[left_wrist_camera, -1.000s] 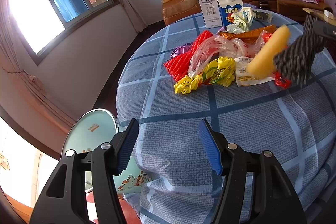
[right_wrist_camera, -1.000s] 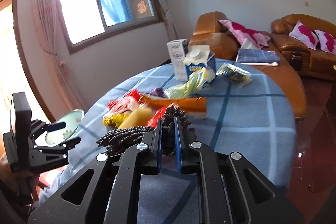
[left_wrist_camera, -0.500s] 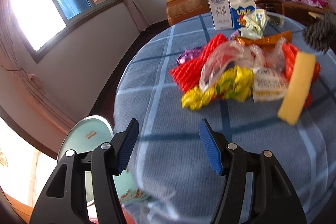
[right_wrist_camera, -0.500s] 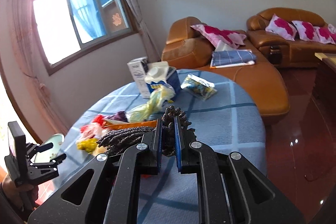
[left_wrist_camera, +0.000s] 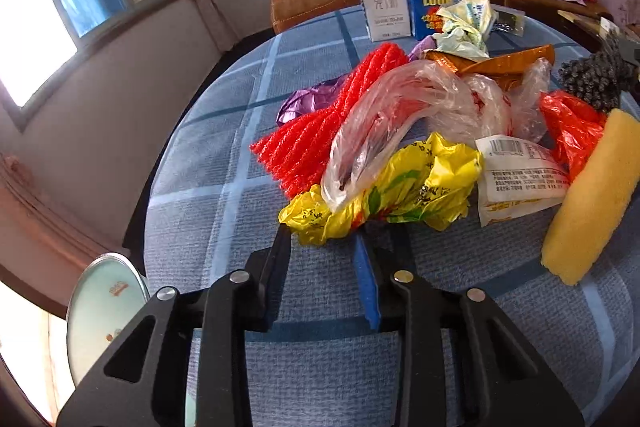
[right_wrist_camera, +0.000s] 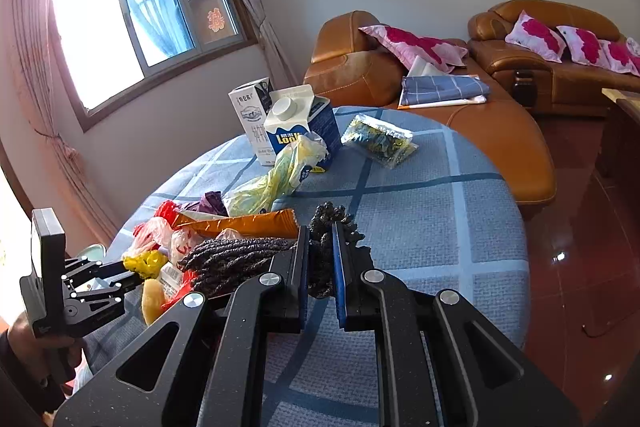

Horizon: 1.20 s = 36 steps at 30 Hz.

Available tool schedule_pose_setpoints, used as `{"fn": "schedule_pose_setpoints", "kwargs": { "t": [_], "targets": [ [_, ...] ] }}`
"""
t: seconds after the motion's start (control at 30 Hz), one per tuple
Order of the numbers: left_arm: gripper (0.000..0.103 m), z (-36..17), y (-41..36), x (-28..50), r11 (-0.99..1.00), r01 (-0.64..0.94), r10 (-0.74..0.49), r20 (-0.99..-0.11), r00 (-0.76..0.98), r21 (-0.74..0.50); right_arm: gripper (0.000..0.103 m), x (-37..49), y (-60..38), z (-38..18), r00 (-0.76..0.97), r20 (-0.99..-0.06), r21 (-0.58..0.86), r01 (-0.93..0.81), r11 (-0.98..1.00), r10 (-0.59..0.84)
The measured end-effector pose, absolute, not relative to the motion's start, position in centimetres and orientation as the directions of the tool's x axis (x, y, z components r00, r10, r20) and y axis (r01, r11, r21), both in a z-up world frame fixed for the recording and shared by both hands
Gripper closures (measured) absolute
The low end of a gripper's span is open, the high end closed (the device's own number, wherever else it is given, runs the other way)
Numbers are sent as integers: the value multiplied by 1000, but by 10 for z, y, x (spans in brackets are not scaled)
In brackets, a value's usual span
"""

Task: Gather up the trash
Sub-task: 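Carry the yellow wrapper and black scrubber over the green bin with both grippers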

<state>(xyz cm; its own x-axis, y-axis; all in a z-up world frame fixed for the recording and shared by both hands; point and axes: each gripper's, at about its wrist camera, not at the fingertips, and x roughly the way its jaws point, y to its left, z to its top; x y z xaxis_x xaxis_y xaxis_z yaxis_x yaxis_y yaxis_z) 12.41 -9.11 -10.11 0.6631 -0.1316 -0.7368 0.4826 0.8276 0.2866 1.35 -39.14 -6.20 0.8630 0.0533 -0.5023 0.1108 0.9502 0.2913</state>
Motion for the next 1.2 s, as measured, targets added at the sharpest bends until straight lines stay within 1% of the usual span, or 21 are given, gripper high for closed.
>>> {"fn": "schedule_pose_setpoints", "kwargs": {
  "t": [0.03, 0.07, 0.33, 0.43, 0.77, 1.2],
  "targets": [
    [77, -99, -90, 123, 824, 485, -132, -734, 667, 293, 92, 14, -392, -61, 865, -499, 293, 111, 950, 53],
    [98, -97, -88, 120, 818, 495, -136, -737, 662, 293, 92, 14, -393, -58, 867, -495, 293, 111, 950, 52],
    [98, -62, -65, 93, 810, 491, -136, -713, 688, 319, 92, 15, -383, -33, 892, -448, 292, 79, 953, 64],
    [98, -55, -52, 88, 818, 458, -87, -711, 698, 349, 92, 21, -371, -27, 893, -442, 282, 51, 958, 83],
    [98, -41, 12, 89, 875, 319, 31, -699, 714, 364, 92, 60, -297, -4, 887, -424, 228, -91, 969, 183],
    [98, -50, 89, 95, 912, 177, 155, -711, 686, 370, 92, 109, -190, -7, 824, -472, 166, -266, 949, 314]
  ]
}}
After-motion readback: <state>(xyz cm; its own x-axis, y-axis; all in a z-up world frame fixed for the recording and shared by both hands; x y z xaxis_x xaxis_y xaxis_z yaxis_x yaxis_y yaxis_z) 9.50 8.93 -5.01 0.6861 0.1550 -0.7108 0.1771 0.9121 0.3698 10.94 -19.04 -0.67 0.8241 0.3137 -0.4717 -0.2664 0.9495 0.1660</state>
